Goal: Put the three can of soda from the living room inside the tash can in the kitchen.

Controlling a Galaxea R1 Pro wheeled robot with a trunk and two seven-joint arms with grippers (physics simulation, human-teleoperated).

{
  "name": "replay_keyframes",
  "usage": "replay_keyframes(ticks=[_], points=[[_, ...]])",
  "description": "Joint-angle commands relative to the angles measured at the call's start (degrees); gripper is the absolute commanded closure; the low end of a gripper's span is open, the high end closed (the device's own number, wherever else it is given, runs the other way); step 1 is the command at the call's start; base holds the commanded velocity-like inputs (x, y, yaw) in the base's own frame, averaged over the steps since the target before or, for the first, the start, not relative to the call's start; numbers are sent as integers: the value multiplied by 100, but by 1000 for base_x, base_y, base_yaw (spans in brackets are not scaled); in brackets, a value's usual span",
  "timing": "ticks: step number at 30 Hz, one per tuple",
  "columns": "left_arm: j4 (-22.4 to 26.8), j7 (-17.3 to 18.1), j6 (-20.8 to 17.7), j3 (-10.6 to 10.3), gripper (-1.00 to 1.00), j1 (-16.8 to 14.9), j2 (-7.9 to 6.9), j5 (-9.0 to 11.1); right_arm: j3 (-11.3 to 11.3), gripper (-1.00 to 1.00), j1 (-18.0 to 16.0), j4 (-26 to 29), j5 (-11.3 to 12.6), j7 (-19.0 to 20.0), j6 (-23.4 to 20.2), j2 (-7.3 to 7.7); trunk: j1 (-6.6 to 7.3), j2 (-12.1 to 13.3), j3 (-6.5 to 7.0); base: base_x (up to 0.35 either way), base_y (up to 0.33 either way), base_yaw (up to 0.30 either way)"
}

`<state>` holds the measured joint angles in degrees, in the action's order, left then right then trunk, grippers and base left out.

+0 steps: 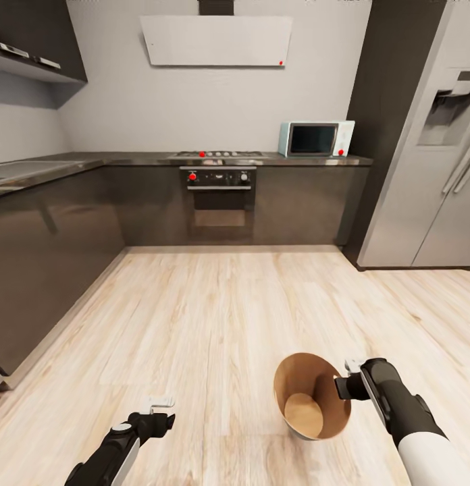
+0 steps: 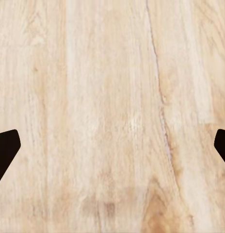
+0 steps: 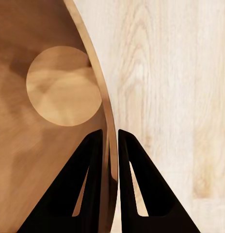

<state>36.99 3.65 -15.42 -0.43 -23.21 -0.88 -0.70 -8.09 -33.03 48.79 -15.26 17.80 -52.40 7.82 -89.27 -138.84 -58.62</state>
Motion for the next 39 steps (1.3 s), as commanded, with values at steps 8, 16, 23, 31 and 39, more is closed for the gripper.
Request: replay_keyframes(ticks=[8, 16, 23, 31, 39], points=[[-4, 8, -12, -1, -100, 0, 0, 0, -8, 100, 4, 16, 105, 47, -4, 16, 177, 322, 144, 0, 0, 0], [-2, 37, -13, -1, -100, 0, 0, 0, -8, 100, 55, 11, 105, 56, 422, 8, 352, 643, 288, 0, 0, 0], [-8, 47, -21, -1, -100, 0, 0, -7, -35, 100, 154, 8, 113, 99, 487, 17, 506, 924, 414, 0, 0, 0], [-8, 48, -22, -1, -100, 0, 0, -9, -223, 100, 165, 8, 87, 543, 499, 19, 682, 1245, 557, 0, 0, 0], [-8, 140, -39, -1, -100, 0, 0, -9, -234, 100, 183, 11, 89, 584, 510, 19, 857, 1565, 701, 0, 0, 0]])
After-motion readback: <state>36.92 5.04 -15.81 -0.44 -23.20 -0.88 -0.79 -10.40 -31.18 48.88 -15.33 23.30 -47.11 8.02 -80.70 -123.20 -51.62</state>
